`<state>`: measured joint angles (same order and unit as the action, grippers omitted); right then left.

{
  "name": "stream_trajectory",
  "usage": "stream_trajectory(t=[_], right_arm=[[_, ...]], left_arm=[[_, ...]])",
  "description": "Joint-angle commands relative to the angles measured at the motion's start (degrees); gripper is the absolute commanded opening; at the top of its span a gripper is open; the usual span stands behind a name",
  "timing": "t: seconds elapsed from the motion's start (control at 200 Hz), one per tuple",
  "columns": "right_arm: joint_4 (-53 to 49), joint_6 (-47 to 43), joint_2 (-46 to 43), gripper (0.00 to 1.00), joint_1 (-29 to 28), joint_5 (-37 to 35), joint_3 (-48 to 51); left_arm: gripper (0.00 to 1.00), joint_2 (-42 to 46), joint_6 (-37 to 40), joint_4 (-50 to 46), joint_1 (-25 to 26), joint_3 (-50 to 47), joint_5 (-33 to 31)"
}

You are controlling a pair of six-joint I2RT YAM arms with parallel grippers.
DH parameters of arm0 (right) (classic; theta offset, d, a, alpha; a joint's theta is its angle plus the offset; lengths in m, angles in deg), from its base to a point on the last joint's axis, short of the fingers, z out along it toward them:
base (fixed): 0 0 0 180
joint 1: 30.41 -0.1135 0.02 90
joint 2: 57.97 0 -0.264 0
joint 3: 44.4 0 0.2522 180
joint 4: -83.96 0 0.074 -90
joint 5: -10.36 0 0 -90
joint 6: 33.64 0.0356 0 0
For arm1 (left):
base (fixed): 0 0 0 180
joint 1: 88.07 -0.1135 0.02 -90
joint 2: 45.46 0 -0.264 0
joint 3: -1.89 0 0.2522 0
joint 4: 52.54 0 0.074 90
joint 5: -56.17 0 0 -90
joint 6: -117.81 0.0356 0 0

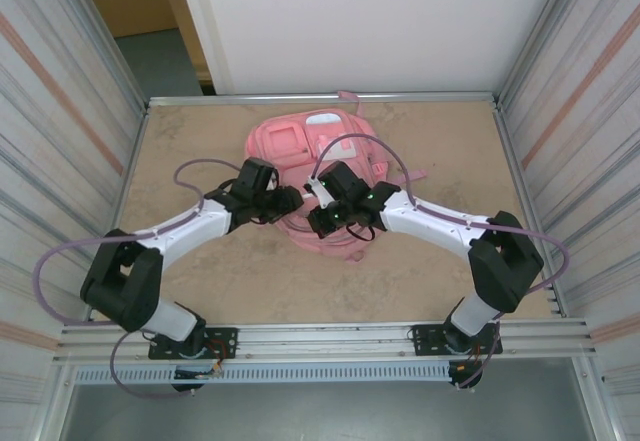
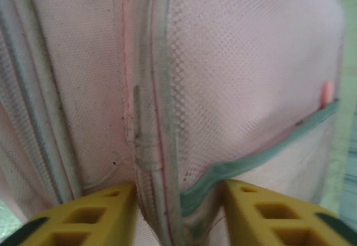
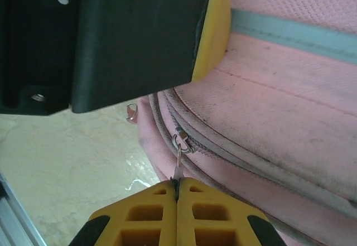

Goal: Pack books, pencil case, and school supplies into a backpack

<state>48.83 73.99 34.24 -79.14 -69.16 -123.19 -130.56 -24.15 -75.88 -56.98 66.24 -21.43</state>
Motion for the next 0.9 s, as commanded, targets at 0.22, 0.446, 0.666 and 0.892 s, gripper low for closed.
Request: stream_trajectory(t=[0.22,0.446,0.666,0.892], right_arm=[[0.45,5.38,2.89,0.30,-2.67,-5.92,1.41],[1.01,7.96,1.07,0.34,-3.89,-12.96,2.25],[-2.43,14.13,0.40,0.14,-5.26,-27.38,2.06],[-4.10,13.62,-2.57,0.00,-3.69,-25.02,3.33]], left_arm=[[0.00,5.22,-4.58,1.10,3.43,1.33,-1.29],[0.00,6.07,-7.97,2.86,4.12,-0.47,2.53],[0.00,8.51,-6.91,0.75,3.99,-0.50,0.99],[0.00,9.10,-3.15,-1.49,0.44,-0.52,2.40]])
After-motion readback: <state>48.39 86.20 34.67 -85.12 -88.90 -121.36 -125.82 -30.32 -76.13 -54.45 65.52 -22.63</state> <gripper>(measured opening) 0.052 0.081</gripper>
